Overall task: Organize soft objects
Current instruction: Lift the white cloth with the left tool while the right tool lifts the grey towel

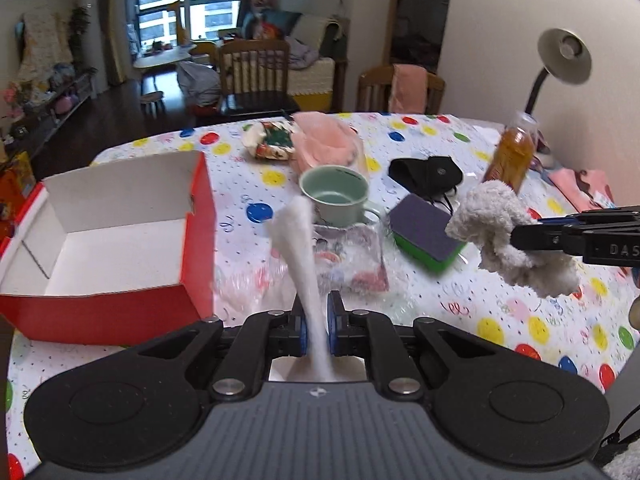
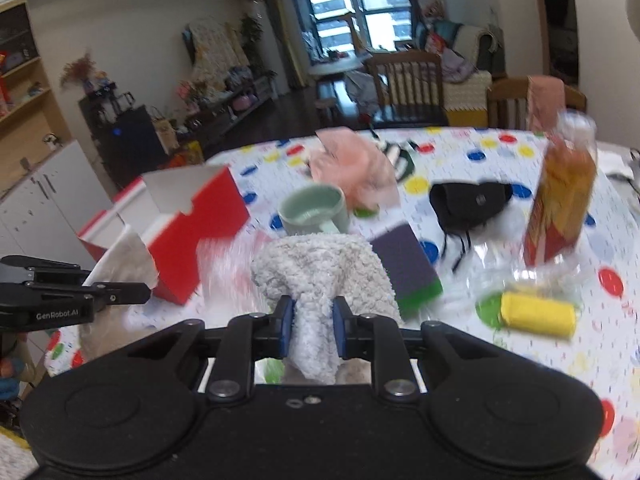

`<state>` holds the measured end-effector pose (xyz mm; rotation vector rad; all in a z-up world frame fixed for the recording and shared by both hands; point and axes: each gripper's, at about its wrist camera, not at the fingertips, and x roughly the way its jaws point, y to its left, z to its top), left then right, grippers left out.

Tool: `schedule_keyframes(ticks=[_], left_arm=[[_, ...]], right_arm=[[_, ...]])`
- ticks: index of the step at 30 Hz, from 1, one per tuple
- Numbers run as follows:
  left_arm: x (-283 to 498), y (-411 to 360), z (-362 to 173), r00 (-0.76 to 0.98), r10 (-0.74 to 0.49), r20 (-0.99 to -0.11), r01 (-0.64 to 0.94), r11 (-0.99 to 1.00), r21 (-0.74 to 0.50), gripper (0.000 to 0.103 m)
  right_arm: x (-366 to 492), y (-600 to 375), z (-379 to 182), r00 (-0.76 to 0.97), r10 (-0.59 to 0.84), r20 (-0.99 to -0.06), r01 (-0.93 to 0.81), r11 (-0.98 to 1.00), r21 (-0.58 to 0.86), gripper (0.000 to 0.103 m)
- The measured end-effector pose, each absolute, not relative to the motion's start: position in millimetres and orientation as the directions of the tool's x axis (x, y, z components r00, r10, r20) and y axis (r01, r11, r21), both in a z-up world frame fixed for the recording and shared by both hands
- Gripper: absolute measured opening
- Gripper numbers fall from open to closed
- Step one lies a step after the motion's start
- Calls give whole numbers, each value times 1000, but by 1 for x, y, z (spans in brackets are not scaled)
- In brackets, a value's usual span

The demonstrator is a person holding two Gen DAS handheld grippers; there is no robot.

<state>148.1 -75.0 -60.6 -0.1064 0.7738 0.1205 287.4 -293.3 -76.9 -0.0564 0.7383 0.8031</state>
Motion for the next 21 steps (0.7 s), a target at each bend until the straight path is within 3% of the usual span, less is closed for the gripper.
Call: schedule_keyframes(ticks=[5,15,18,21], left_arm=[[144,-68,-40,714,83,-695,-184,980,-72,10],[146,-32,28,788,179,-589,-238,971,-24,10],[152,-20,33,793,156,-589,-210,977,-25,10],[150,-15,18,767,58,-639,-98,995,-27,10]], right_arm=[[293,-289,-62,444,675,-589,-710,666,228,20],[297,-261,-38,357,741,-569,-794,561,233,20],[297,-249,-32,351,747,-564,-810,545,217,20],[294,-238,-28,365,741,-564,-816,546,191,20]])
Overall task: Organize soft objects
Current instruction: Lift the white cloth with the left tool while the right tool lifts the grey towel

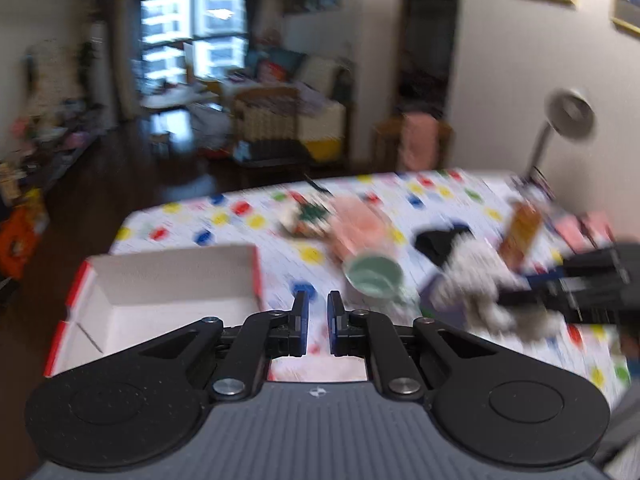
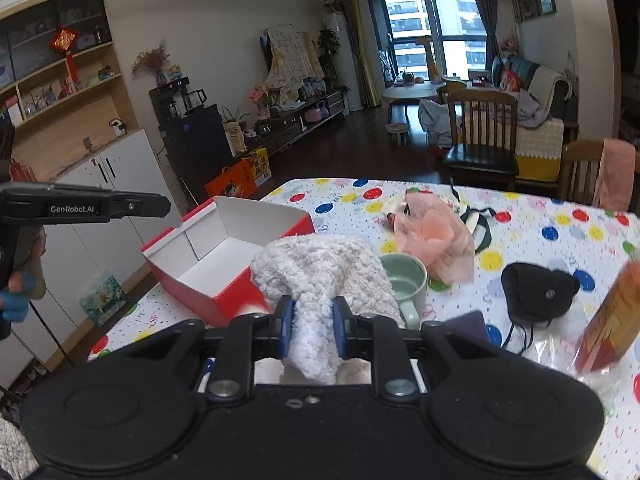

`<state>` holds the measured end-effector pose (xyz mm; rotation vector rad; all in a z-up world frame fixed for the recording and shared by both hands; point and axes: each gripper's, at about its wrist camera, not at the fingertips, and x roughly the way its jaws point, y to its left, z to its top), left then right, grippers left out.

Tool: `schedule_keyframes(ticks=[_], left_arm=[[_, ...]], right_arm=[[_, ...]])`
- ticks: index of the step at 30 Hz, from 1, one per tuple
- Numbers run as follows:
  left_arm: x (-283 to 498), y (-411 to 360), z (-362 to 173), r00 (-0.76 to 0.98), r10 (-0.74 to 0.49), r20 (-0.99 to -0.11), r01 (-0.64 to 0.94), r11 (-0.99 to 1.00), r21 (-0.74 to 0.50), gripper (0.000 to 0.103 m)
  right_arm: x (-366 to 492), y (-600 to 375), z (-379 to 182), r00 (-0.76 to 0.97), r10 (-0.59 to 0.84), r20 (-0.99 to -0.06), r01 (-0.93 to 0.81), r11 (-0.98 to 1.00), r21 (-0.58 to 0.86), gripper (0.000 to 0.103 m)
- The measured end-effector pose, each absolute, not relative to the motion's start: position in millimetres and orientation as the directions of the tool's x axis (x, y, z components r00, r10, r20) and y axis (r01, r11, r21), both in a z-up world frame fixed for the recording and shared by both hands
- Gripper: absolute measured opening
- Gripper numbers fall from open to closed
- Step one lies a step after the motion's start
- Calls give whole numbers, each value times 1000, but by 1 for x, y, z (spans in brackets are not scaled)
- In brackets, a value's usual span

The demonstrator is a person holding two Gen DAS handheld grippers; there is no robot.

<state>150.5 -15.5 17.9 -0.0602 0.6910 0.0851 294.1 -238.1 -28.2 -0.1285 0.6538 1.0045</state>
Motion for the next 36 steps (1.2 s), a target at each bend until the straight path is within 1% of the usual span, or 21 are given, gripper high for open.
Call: schedule_keyframes(ticks=[3,5,7,9,11,12,13,15,18,21,28,30,34,36], left_arm=[[144,-20,-9,712,-15,-702,-16,999,-37,10],[141,-20,-26,682,-37,-731,0,999,-51,10],[137,-18,-42,654,-77,-753,12,996,-91,11],[137,-18,-57,619,-97,-779,23,994,-105,13],[135,-21,-69,598,-124,-792,62,992,-108,21],[134,-21,-74,591,-139,-795,83,990,-112,33],[133,-21,-78,587,-158,-794,107,987,-118,59],[130,-22,-87,578,-187,-794,150,981,-122,88],[130,-21,-100,546,-241,-803,218,966,-142,88],[129,-20,-113,508,-277,-816,313,942,-125,88],[125,-29,-148,421,-277,-864,551,834,1,88],[122,-35,-158,411,-257,-875,611,790,55,88],[119,-42,-174,421,-222,-880,676,723,141,88],[123,-46,-176,424,-228,-876,689,709,149,88]], right_arm=[[290,-232,-32,380,723,-576,-805,566,180,20],[287,-230,-37,380,711,-592,-790,582,192,20],[284,-228,-42,371,702,-607,-783,588,201,20],[281,-226,-46,370,690,-622,-778,596,199,20],[279,-224,-49,366,684,-631,-771,602,206,20],[277,-222,-50,369,680,-634,-768,607,204,20],[276,-221,-50,371,677,-636,-765,611,203,20],[275,-220,-51,372,672,-640,-760,617,206,20],[273,-218,-53,373,659,-653,-753,626,203,20],[270,-217,-55,375,645,-666,-745,637,199,20],[259,-217,-62,384,604,-698,-715,673,189,21],[256,-216,-64,390,591,-706,-706,684,183,21],[252,-216,-66,401,568,-719,-684,708,177,21],[251,-215,-66,405,561,-722,-677,715,175,21]])
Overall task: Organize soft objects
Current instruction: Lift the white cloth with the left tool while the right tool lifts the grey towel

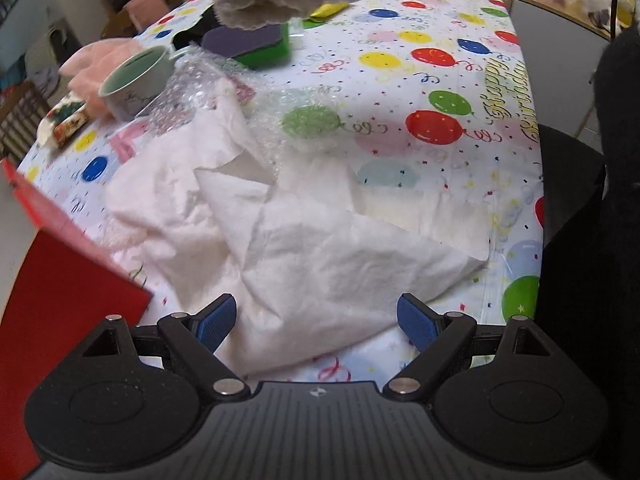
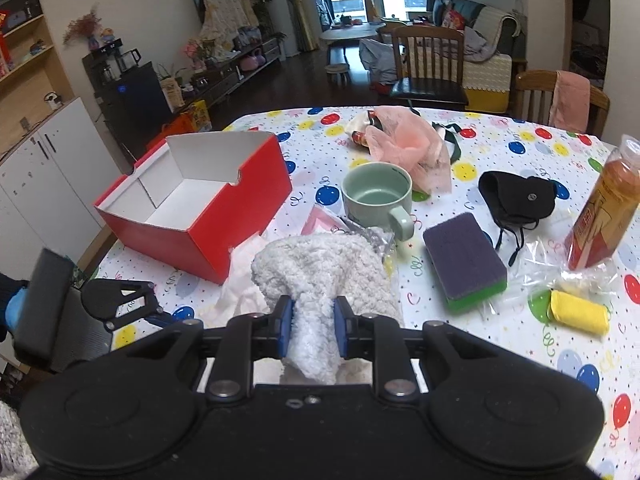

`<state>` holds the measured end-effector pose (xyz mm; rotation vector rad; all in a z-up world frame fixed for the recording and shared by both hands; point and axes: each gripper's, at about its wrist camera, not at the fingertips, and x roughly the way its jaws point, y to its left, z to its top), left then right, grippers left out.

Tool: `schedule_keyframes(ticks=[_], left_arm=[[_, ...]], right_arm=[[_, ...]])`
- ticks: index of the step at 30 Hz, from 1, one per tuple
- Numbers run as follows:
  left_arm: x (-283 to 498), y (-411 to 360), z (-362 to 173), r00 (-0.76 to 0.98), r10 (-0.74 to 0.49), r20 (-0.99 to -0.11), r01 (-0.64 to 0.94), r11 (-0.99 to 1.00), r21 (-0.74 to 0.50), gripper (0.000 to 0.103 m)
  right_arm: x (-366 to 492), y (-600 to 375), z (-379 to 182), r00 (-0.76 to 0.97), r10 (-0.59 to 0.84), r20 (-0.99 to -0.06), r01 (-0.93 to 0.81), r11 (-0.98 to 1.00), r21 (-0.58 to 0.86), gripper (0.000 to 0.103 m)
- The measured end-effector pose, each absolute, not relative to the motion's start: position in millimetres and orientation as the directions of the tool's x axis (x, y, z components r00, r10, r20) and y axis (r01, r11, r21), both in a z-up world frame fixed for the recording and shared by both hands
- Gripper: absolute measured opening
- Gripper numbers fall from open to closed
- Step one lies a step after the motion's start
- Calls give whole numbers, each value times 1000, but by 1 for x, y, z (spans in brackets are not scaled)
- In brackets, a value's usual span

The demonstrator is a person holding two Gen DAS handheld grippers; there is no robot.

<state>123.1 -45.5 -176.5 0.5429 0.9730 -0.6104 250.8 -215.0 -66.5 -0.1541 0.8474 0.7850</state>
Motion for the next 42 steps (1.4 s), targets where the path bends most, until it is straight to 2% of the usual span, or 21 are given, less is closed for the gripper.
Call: schedule_keyframes(ticks=[5,8,12,14,16,17,19,21,25,35,42], left_arm=[[146,-43,-179,505,-190,-842,594,784,179,88],[164,-33,-180,523,-169,-835,494,859,136,88],[171,-28,-183,498,-193,-846,448,892,61,87],[170,-31,-186,476,-203,-856,450,892,39,77],[166,-33,-184,470,-229,-852,449,893,7,54],[164,-35,-183,469,-235,-852,448,894,1,46],[161,-40,-181,480,-217,-850,438,899,18,19],[160,-41,-177,477,-220,-851,418,909,-1,10],[153,-39,-155,518,-232,-823,361,932,-36,7],[140,-16,-60,690,-192,-698,213,975,-59,7],[148,21,-7,739,-153,-656,95,988,-122,7]], right_arm=[[249,-213,-66,420,547,-724,-661,731,169,22],[249,-211,-65,426,545,-722,-654,737,170,22],[251,-210,-66,426,541,-725,-649,741,171,22],[252,-210,-67,424,541,-726,-647,742,175,23],[253,-210,-67,422,541,-727,-646,743,178,23],[253,-210,-67,422,542,-727,-646,742,178,23],[254,-210,-68,421,543,-727,-647,741,179,23],[254,-210,-68,419,544,-727,-648,740,181,23],[255,-208,-69,411,553,-725,-655,732,186,23],[254,-204,-47,428,599,-677,-689,701,185,23],[252,-189,-25,424,646,-634,-731,658,181,21]])
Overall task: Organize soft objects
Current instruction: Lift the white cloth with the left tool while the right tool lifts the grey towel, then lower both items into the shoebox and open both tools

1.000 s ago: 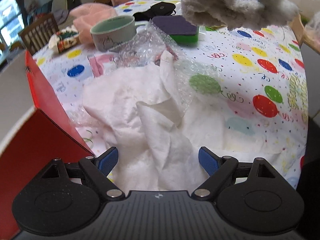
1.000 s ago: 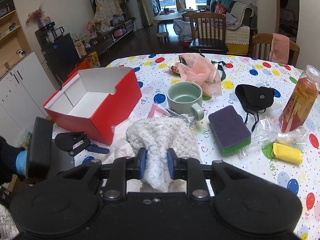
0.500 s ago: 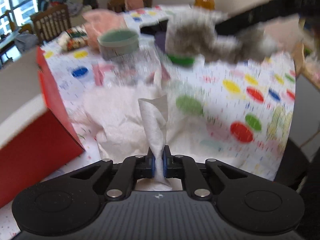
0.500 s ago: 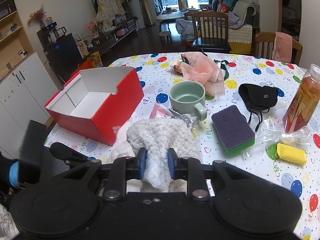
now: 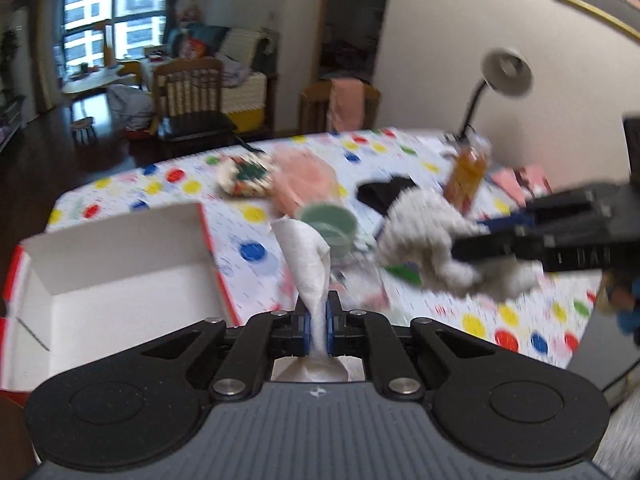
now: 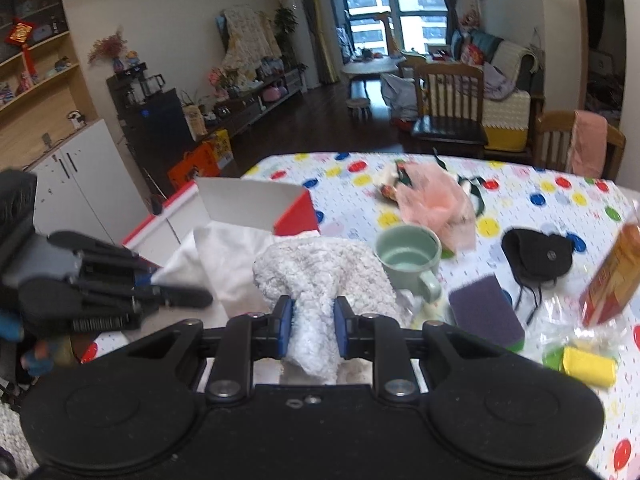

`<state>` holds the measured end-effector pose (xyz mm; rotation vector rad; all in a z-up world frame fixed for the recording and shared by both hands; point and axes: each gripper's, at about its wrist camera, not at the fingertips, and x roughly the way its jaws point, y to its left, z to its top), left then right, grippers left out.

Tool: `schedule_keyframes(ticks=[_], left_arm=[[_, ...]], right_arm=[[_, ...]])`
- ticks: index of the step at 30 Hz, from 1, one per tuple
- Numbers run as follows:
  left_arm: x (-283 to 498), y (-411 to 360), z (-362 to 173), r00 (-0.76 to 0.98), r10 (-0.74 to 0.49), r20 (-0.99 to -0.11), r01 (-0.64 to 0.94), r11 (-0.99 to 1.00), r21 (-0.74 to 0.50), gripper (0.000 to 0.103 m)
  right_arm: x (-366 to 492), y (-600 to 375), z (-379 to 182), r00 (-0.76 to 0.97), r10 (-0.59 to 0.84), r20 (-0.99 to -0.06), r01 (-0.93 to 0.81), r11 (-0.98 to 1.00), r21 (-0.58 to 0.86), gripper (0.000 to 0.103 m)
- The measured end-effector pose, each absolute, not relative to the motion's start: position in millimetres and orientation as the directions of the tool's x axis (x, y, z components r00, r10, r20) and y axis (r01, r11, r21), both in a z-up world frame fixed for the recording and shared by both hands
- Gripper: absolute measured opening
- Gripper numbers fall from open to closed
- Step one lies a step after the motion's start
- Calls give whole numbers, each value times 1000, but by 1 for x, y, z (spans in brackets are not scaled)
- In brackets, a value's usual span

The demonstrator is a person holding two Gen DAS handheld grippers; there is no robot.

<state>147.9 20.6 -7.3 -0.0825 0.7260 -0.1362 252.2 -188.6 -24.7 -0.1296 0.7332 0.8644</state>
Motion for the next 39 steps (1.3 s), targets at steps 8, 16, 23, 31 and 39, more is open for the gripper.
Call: schedule_keyframes(ticks=[8,16,23,31,39], left_arm=[[159,77,48,812,-29,-584,-30,995,-90,7],[180,135,66,835,139,-532,-151,988,22,7],[203,177,36,798,220,-561,-196,975,103,7],[225,219,-30,731,193,-654,-180,980,88,7],[240,230,-98,608,124,-784,-119,991,65,7]], right_arm=[[261,-158,0,424,692,-584,-771,614,168,21],[269,-100,8,404,720,-565,-814,564,138,21],[273,-32,-7,360,714,-600,-849,517,107,21],[281,40,-55,336,648,-684,-861,506,55,21],[298,80,-108,332,543,-771,-839,544,22,21]])
